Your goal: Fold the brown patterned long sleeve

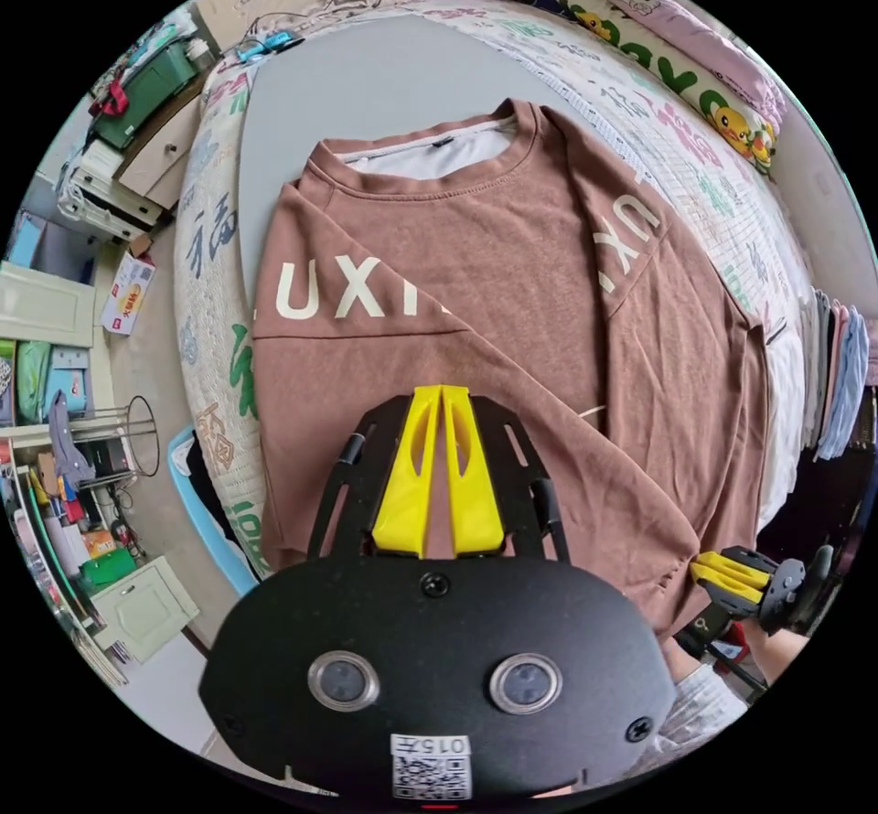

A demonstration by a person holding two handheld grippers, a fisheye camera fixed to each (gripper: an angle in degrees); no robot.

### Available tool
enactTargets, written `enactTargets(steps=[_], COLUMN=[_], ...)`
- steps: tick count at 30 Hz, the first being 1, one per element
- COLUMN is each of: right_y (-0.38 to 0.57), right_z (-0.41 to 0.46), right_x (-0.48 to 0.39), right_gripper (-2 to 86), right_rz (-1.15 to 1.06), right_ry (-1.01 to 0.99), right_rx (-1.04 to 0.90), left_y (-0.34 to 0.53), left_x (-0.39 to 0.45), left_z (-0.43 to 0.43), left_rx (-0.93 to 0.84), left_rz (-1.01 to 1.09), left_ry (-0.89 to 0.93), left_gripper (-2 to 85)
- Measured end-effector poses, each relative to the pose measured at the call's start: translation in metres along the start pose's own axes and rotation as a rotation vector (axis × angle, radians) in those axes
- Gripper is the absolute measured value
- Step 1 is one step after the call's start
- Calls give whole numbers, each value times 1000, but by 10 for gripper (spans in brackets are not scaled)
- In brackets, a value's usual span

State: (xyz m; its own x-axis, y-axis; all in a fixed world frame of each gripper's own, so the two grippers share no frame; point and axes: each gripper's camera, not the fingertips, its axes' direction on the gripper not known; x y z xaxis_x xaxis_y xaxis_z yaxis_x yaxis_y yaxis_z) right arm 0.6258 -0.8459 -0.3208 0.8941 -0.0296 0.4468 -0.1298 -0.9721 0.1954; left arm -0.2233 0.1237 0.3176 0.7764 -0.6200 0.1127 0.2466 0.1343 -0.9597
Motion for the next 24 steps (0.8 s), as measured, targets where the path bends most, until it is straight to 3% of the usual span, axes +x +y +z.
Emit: enactTargets(steps=[7,9,11,15,18,24], right_y=[-31,-35,-42,-51,-39,-6], right_z=[-10,-12,-19,-72,-112,-146], right_x=[-101,-124,-139,-132,-110,-65], right_gripper=[12,17,27,80,91,106], right_rz=[-187,-255,-282,-154,-50,79], right_ry=[247,312,336,229,176,161], right_rx=[-35,-43,-59,7,37,-92], left_y=[35,37,54,113,171,258], left_x=[16,11,-1,-11,-14,-10], left_z=[12,13,7,-10,-7,26], left_rx=[137,89,122,232,151,37], left_rz=[-32,-43,-89,-152,-213,-427], left_ry=[-135,-81,88,233,295,486], left_gripper=[-5,-3,5,42,100,106])
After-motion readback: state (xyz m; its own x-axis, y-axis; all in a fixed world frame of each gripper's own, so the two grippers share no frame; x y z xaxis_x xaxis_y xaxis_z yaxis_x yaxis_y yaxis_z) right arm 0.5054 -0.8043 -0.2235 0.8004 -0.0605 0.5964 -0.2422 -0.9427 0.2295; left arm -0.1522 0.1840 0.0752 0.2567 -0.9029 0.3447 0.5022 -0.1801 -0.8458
